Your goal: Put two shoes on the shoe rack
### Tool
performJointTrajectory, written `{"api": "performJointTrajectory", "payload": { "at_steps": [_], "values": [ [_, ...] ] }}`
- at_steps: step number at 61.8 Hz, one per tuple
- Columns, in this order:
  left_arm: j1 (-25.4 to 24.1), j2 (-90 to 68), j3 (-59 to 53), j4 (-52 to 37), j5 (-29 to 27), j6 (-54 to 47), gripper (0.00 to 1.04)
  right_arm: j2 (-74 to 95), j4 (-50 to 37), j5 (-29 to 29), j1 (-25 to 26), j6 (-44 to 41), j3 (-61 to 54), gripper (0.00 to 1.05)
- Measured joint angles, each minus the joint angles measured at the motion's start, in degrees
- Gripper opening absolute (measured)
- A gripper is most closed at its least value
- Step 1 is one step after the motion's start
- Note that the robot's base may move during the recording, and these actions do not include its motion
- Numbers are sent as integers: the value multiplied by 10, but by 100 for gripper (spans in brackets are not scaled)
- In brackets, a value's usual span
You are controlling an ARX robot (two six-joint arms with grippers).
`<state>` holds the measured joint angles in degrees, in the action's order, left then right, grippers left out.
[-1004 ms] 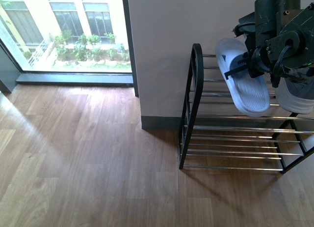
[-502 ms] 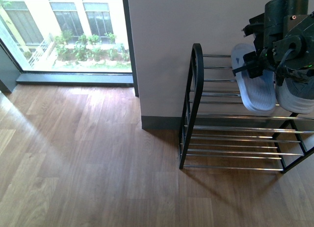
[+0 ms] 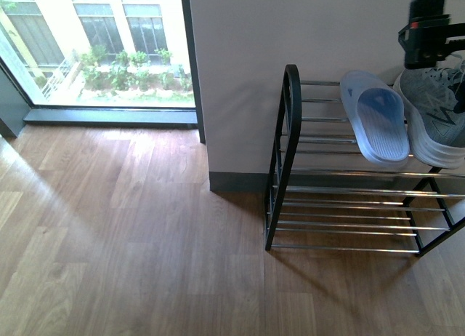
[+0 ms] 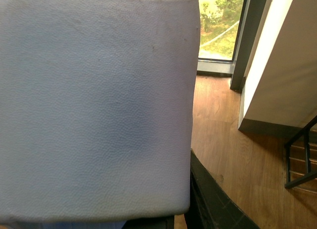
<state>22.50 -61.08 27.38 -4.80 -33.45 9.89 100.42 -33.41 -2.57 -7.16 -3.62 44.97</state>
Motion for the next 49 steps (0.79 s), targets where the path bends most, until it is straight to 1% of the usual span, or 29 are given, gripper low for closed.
{"api": "performJointTrajectory", "payload": {
  "at_steps": [12, 20, 26, 32, 34, 35, 39, 40, 42, 44, 49],
  "values": [
    [0, 0, 0, 0, 0, 0, 2, -166, 4, 78, 12, 59, -123, 96],
    [0, 0, 0, 0, 0, 0, 2, -258, -14, 97, 10, 81, -194, 96],
    [0, 0, 0, 0, 0, 0, 2, -311, -54, 120, 3, 99, -248, 96],
    [0, 0, 0, 0, 0, 0, 2, -324, -60, 125, -1, 106, -261, 96],
    [0, 0, 0, 0, 0, 0, 2, -317, -87, 89, -9, 99, -269, 93],
    [0, 0, 0, 0, 0, 0, 2, -315, -117, 54, -12, 90, -278, 89],
    [0, 0, 0, 0, 0, 0, 2, -314, -187, -24, -14, 68, -307, 79],
    [0, 0, 0, 0, 0, 0, 2, -316, -193, -31, -14, 66, -311, 77],
    [0, 0, 0, 0, 0, 0, 2, -329, -203, -46, -11, 57, -324, 70],
    [0, 0, 0, 0, 0, 0, 2, -337, -203, -47, -8, 55, -329, 67],
    [0, 0, 0, 0, 0, 0, 2, -370, -196, -43, 0, 49, -350, 53]
  ]
}}
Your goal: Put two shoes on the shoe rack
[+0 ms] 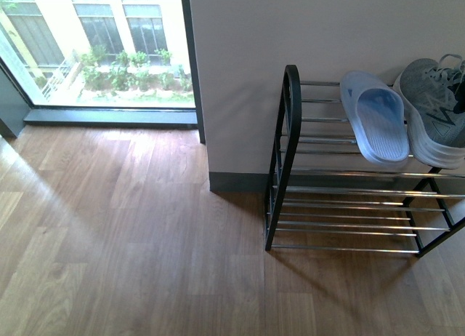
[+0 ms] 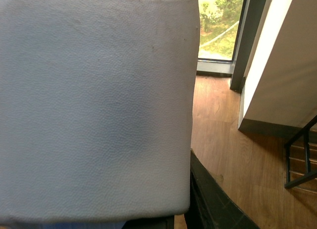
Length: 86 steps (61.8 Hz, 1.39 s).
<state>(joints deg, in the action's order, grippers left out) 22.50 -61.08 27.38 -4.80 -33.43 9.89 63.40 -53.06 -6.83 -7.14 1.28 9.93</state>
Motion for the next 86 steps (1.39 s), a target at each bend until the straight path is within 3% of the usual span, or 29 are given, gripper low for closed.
{"api": "performJointTrajectory", "payload": {
  "at_steps": [13, 17, 21, 36, 40, 45, 55, 60, 76, 86],
  "values": [
    [0, 0, 0, 0, 0, 0, 2, -69, 37, 18, 18, -8, -37, 21],
    [0, 0, 0, 0, 0, 0, 2, -72, 11, 22, 23, -9, -53, 11],
    [0, 0, 0, 0, 0, 0, 2, -81, 16, 55, 41, -9, -64, 2],
    [3, -2, 0, -6, -15, 8, 2, -173, 91, 67, 69, -11, -87, 1],
    [3, -20, 3, -43, -52, 57, 2, -198, 114, 68, 69, -11, -88, 1],
    [-11, -54, 26, -68, -37, 86, 2, -229, 140, 68, 70, -11, -88, 1],
    [-28, -236, 186, -113, 115, 124, 2, -313, 214, 68, 70, -11, -89, 1],
    [-21, -311, 264, -106, 165, 139, 2, -337, 238, 68, 70, -11, -89, 1],
    [21, -568, 577, -9, 282, 153, 2, -404, 301, 68, 70, -11, -89, 1],
    [49, -714, 783, 85, 310, 161, 2, -438, 334, 68, 70, -11, -89, 1]
  ]
}}
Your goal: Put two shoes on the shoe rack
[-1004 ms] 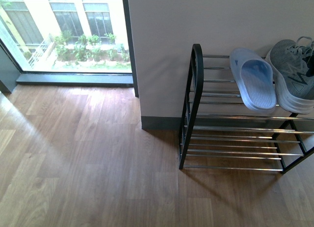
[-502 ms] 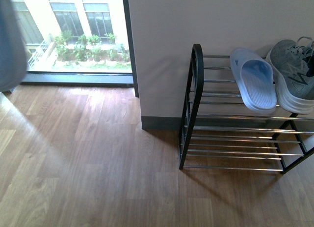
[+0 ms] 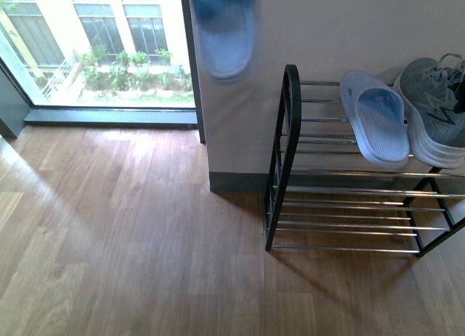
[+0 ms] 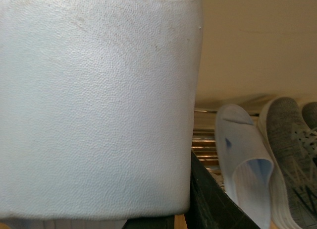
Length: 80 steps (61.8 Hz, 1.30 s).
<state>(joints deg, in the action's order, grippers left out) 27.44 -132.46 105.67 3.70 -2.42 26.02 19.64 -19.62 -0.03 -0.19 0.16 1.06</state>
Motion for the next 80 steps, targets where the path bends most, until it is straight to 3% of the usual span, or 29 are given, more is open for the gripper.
{"api": "performJointTrajectory", "payload": {
  "at_steps": [14, 25, 38, 39, 66, 80],
  "values": [
    [33, -216, 343, 166, 28, 24, 2, -41, 41, 0, 0, 0, 0, 1],
    [46, -310, 496, 232, 55, 51, 2, -69, 68, 0, 0, 0, 0, 1],
    [61, -343, 568, 240, 70, 73, 2, -94, 93, 0, 0, 0, 0, 1],
    [68, -348, 593, 227, 85, 98, 2, -179, 190, 0, 0, 0, 0, 1],
    [69, -353, 597, 239, 63, 112, 2, -193, 195, 0, 0, 0, 0, 1],
    [67, -353, 597, 260, 49, 94, 2, -193, 195, 0, 0, 0, 0, 35]
  ]
}}
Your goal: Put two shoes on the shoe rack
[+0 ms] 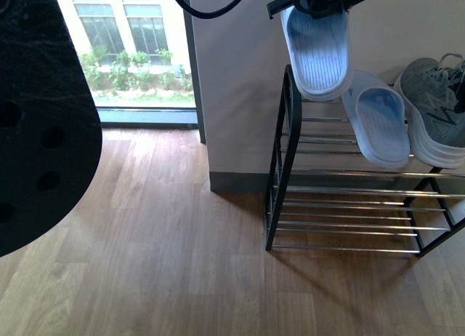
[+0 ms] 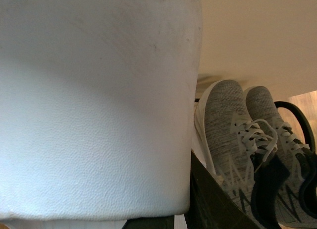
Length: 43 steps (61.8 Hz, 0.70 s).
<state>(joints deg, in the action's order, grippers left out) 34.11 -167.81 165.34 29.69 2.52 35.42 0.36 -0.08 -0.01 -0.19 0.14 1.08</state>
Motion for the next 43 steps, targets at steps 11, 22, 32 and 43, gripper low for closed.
{"api": "performJointTrajectory", "payload": {
  "at_steps": [11, 22, 32, 43],
  "values": [
    [-3, 0, 0, 11, -10, -11, 2, 0, 0, 1, 0, 0, 0, 61],
    [-12, 16, -34, -10, -21, -13, 2, 0, 0, 1, 1, 0, 0, 87],
    [-12, 88, -168, -68, -28, -14, 2, 0, 1, 1, 1, 0, 0, 95],
    [2, 136, -247, -89, -36, -11, 2, -1, 1, -4, 0, 0, 0, 96]
  ]
}}
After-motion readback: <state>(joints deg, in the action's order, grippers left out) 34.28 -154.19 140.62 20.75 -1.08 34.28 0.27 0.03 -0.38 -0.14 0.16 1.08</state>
